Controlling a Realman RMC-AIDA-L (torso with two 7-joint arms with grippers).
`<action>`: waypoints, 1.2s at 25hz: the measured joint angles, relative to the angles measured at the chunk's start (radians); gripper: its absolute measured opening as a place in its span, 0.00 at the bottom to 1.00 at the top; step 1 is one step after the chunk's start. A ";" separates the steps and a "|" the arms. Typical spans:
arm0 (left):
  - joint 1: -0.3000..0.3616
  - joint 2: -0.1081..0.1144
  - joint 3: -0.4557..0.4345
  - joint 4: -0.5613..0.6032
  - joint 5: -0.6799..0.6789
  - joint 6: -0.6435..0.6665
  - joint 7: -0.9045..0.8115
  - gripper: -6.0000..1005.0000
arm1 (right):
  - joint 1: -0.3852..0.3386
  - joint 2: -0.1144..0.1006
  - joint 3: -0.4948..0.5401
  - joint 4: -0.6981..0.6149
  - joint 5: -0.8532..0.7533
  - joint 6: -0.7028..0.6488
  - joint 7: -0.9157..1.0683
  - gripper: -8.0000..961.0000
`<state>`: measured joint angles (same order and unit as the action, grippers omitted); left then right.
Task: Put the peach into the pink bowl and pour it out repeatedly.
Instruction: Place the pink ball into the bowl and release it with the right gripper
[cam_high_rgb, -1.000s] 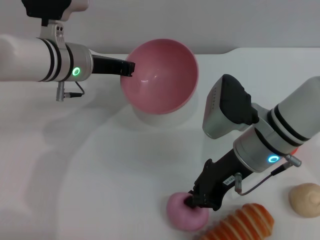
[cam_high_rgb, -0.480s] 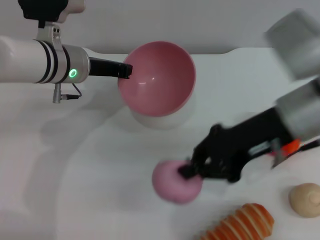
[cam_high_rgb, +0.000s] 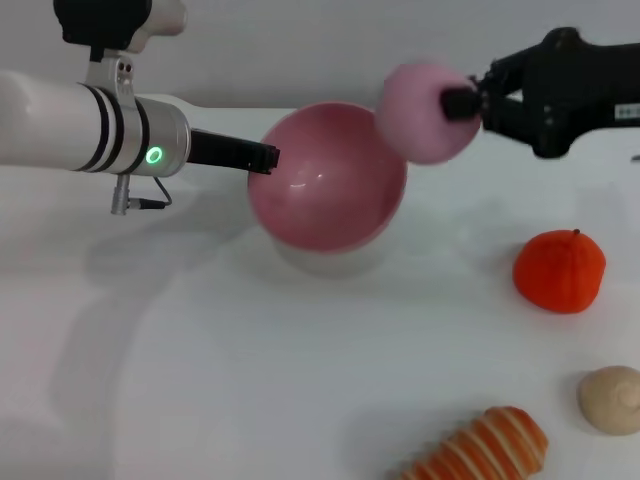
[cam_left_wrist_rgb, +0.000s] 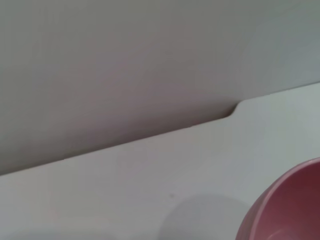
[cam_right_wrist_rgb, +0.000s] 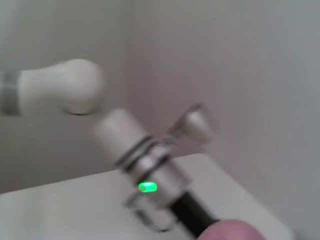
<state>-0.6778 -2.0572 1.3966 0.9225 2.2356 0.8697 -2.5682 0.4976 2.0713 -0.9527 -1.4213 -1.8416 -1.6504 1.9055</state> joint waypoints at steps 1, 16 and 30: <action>-0.001 0.000 -0.001 0.001 -0.001 0.005 0.000 0.05 | -0.005 0.000 -0.002 0.028 0.001 0.036 -0.031 0.04; -0.027 -0.006 0.009 0.000 -0.013 0.021 0.000 0.05 | 0.081 -0.001 -0.026 0.390 -0.001 0.247 -0.256 0.04; -0.030 -0.005 0.021 -0.006 -0.014 0.026 0.000 0.05 | 0.085 0.001 -0.046 0.425 0.028 0.310 -0.279 0.45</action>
<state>-0.7076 -2.0623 1.4177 0.9167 2.2213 0.8961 -2.5679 0.5828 2.0726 -0.9988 -0.9960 -1.8135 -1.3400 1.6264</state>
